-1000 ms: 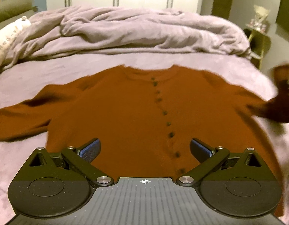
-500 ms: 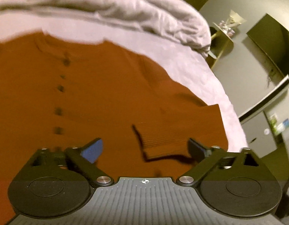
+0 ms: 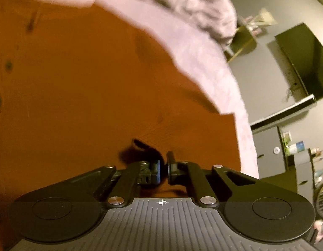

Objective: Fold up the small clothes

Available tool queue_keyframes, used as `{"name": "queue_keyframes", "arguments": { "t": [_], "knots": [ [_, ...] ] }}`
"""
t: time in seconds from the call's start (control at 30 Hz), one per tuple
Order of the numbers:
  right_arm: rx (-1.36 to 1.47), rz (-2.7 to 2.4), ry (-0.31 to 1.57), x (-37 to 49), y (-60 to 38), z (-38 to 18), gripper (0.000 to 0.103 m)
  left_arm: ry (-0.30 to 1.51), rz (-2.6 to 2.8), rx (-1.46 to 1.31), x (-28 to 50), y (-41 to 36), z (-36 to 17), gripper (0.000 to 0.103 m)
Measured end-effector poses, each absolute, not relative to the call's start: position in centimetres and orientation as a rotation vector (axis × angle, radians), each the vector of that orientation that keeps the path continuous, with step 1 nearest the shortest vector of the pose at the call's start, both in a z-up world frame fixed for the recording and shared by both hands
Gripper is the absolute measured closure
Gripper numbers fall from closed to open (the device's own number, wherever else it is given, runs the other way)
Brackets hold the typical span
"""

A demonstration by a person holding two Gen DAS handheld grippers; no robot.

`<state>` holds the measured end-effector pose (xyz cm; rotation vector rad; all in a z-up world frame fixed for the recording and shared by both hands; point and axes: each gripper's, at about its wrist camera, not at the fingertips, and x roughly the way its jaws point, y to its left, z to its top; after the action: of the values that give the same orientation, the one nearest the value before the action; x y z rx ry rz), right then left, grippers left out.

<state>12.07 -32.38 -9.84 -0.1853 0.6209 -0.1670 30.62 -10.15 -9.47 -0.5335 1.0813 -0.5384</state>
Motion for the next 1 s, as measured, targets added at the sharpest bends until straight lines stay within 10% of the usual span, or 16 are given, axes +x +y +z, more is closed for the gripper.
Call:
{"name": "queue_keyframes", "arguments": {
  "t": [0.33, 0.7, 0.87, 1.0],
  "knots": [
    [-0.269, -0.13, 0.582, 12.9, -29.8, -8.7, 0.043, 0.793, -0.426, -0.37, 29.6, -0.8, -1.2, 0.096],
    [-0.363, -0.061, 0.596, 15.6, -25.6, -9.0, 0.043, 0.901, -0.046, -0.336, 29.9, 10.0, -6.5, 0.094],
    [-0.43, -0.033, 0.611, 17.6, -23.8, -9.8, 0.044, 0.938, -0.117, -0.516, 29.6, 12.0, -9.0, 0.054],
    [-0.454, -0.039, 0.619, 19.0, -23.2, -10.5, 0.045, 0.943, -0.189, -0.592, 30.5, 11.9, -9.7, 0.046]
  ]
}}
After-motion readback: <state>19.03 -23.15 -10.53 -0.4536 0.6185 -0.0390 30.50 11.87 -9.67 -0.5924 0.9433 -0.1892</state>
